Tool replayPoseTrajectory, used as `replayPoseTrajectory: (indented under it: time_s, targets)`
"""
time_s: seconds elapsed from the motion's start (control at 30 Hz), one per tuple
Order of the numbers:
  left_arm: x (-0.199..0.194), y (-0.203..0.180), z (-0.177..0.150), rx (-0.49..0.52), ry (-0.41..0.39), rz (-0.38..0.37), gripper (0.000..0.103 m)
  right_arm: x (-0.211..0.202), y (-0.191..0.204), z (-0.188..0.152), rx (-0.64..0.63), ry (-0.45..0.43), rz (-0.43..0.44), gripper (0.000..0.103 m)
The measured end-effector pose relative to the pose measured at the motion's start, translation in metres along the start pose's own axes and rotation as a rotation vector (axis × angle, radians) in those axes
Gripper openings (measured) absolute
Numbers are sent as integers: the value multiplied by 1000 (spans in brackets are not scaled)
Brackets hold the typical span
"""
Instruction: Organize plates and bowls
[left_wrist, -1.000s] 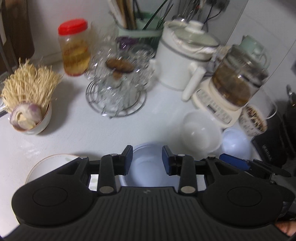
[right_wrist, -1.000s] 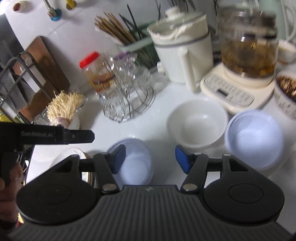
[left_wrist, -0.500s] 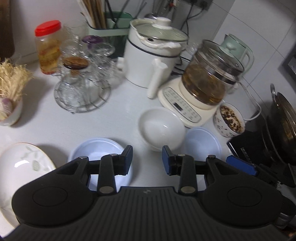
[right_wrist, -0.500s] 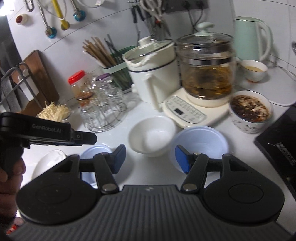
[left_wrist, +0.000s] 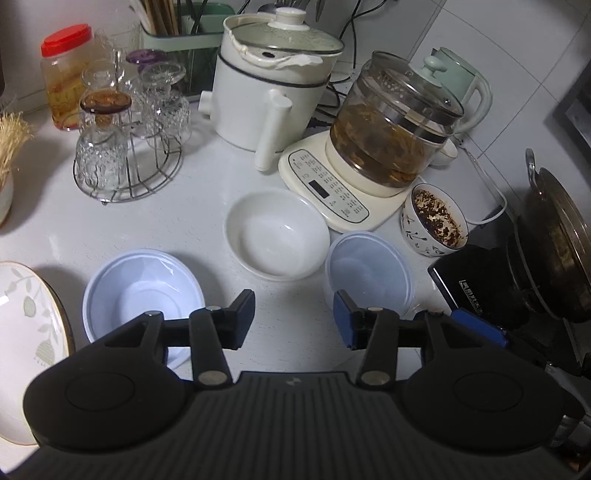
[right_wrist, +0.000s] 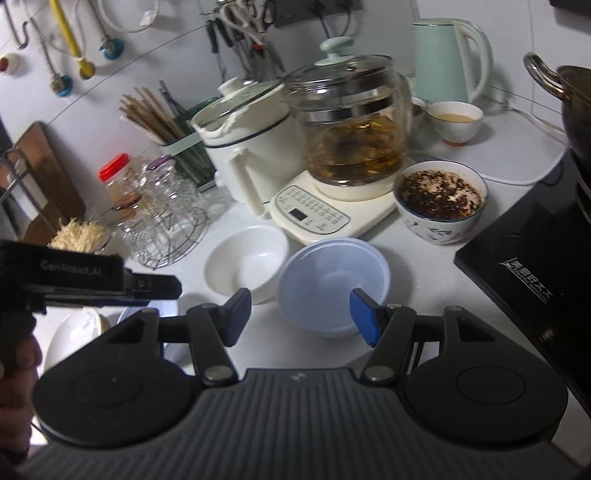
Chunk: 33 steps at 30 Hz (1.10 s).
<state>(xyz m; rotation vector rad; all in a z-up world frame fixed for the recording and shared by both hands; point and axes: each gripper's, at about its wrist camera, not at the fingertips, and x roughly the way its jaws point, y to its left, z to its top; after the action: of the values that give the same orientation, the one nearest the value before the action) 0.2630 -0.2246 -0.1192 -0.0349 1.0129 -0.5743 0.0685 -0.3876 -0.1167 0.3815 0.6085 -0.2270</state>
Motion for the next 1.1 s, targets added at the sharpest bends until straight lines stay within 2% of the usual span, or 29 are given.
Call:
replayPoseTrajectory:
  time_s: [0.23, 0.37, 0.5, 0.73, 1.03, 1.1]
  targets:
    - [15, 8, 14, -25, 28, -26, 56, 13, -4, 11, 23, 2, -32, 62]
    - [32, 6, 23, -8, 57, -32, 57, 22, -14, 16, 61, 24, -68, 62]
    - [47, 5, 26, -3, 95, -61, 57, 34, -23, 19, 96, 45, -104, 62]
    - [78, 5, 22, -53, 158, -135, 58, 48, -38, 15, 141, 62, -150, 62]
    - [110, -2, 23, -30, 218, -204, 58, 78, -52, 22, 189, 105, -163, 62]
    - [119, -4, 22, -28, 241, -220, 58, 85, -53, 22, 191, 119, -157, 57]
